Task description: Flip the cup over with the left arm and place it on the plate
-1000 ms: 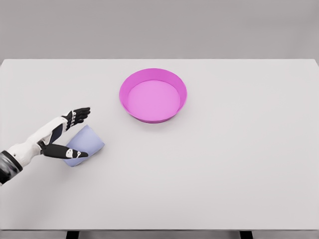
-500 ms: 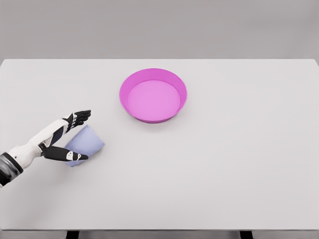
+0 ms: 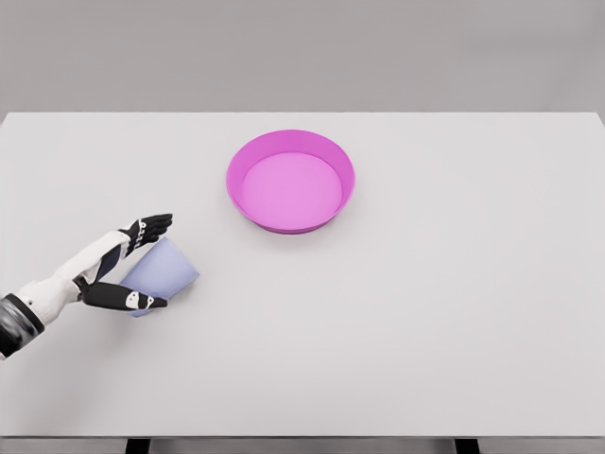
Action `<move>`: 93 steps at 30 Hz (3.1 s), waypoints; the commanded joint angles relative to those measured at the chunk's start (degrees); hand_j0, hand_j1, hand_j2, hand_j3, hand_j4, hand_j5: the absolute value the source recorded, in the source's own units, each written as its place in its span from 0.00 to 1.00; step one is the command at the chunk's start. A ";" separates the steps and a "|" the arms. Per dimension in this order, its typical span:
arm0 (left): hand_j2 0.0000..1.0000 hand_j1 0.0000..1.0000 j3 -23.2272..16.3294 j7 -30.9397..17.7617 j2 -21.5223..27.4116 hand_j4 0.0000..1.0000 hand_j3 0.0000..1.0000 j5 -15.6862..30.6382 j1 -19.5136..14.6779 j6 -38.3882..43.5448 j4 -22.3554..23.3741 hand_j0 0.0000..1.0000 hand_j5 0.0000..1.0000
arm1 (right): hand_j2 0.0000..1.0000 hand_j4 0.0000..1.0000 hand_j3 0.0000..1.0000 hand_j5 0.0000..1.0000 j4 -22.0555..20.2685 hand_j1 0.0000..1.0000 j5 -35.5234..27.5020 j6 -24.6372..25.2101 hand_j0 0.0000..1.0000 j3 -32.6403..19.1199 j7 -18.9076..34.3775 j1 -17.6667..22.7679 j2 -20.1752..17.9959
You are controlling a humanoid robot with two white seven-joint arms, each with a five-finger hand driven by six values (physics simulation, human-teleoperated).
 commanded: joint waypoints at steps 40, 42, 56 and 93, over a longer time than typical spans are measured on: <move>0.53 0.53 0.10 5.62 -2.14 0.53 0.53 3.42 -1.32 -23.80 0.06 0.53 0.53 | 1.00 1.00 1.00 1.00 0.01 1.00 -0.01 0.00 1.00 0.00 0.01 0.00 -0.01; 0.53 0.53 -0.34 5.97 -5.30 0.53 0.53 3.33 -2.55 -24.15 0.06 0.53 0.53 | 1.00 1.00 1.00 1.00 0.01 1.00 -0.01 0.00 1.00 0.00 0.01 0.00 -0.01; 0.50 0.50 -3.24 9.40 -16.99 0.50 0.50 3.42 -8.70 -32.87 1.37 0.50 0.50 | 1.00 1.00 1.00 1.00 0.01 1.00 -0.01 0.00 1.00 0.00 0.01 0.00 -0.01; 0.48 0.48 -2.89 10.37 -41.60 0.48 0.48 0.61 -21.18 -32.87 24.93 0.48 0.48 | 1.00 1.00 1.00 1.00 0.01 1.00 -0.01 0.00 1.00 0.00 0.01 0.00 -0.01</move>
